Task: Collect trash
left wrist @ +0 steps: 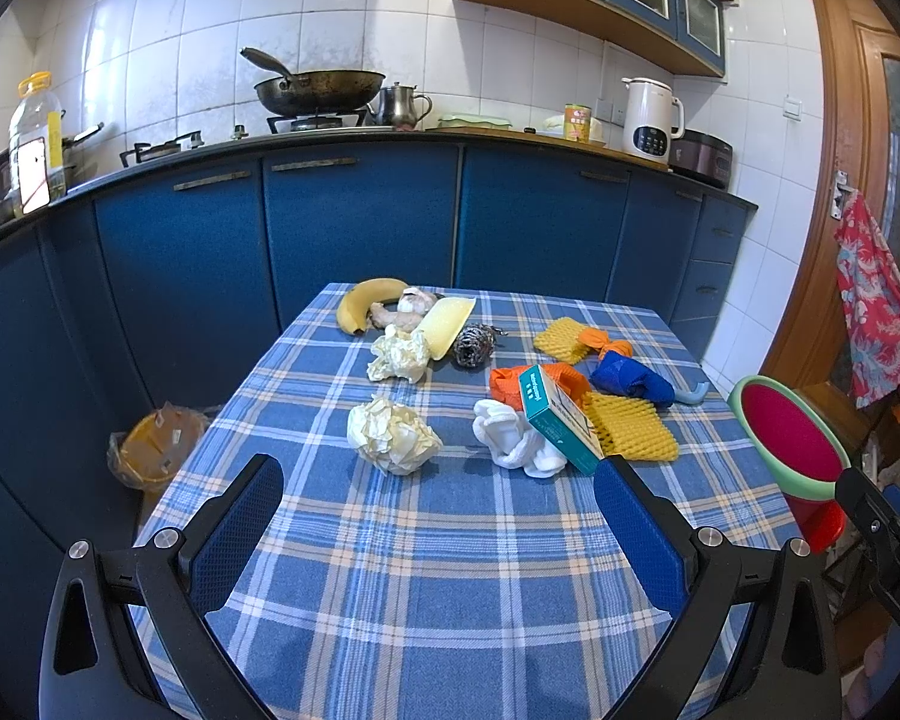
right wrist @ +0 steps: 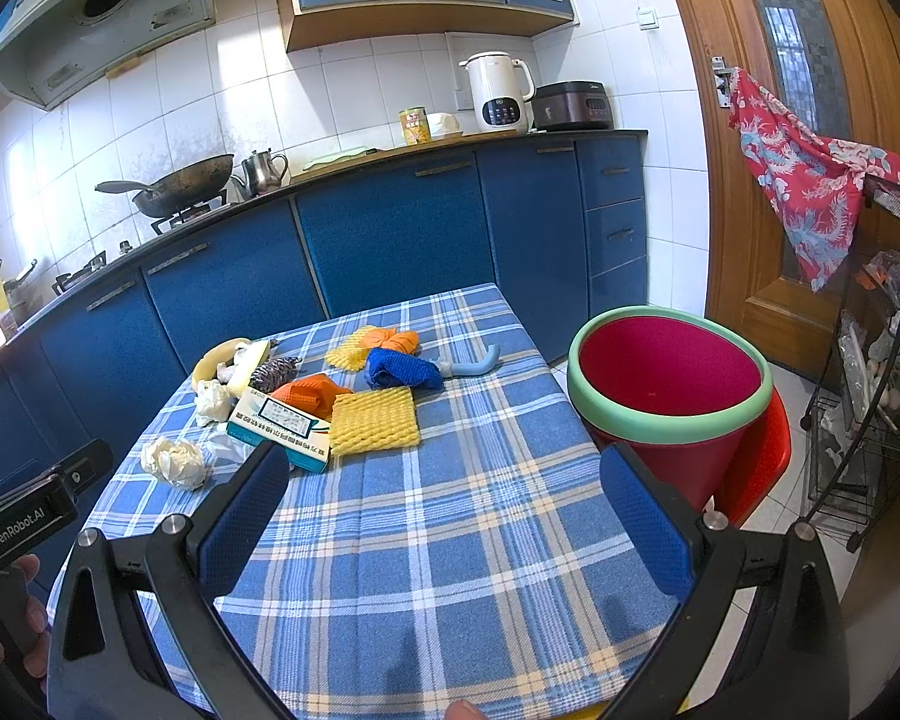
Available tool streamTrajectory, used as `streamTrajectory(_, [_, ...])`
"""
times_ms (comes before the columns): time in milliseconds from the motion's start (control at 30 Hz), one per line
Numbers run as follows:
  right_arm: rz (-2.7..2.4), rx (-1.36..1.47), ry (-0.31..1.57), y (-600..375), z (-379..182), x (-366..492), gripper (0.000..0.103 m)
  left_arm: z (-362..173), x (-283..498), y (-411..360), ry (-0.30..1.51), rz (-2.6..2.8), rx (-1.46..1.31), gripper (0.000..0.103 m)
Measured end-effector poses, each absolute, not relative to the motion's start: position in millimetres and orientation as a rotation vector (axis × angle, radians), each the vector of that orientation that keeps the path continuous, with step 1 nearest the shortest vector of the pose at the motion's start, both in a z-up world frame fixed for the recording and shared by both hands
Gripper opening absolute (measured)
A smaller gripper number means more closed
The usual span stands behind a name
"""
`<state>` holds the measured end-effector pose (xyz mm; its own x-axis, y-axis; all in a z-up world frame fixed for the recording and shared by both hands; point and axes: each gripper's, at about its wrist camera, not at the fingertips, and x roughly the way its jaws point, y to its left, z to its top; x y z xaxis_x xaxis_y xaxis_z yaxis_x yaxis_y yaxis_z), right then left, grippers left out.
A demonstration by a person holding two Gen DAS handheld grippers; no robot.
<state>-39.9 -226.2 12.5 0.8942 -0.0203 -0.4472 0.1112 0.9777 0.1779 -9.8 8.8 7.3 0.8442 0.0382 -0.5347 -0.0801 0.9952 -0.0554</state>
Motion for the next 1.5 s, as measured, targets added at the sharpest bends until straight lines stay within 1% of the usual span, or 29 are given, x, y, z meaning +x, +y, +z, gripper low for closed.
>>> streamTrajectory(500, [-0.069, 0.202, 0.459, -227, 13, -40, 0.102, 7, -10, 10, 0.568, 0.063, -0.076, 0.103])
streamTrajectory(800, [-0.062, 0.178, 0.452, -225, 16, -31, 0.102, 0, 6, 17, 0.597, 0.085, -0.065, 0.103])
streamTrajectory(1133, [-0.04, 0.143, 0.487, -215, 15, 12, 0.102, -19, 46, 39, 0.67, 0.127, -0.064, 0.103])
streamTrajectory(1500, [0.005, 0.131, 0.623, -207, -10, 82, 0.102, -48, 96, 48, 0.78, 0.149, -0.065, 0.103])
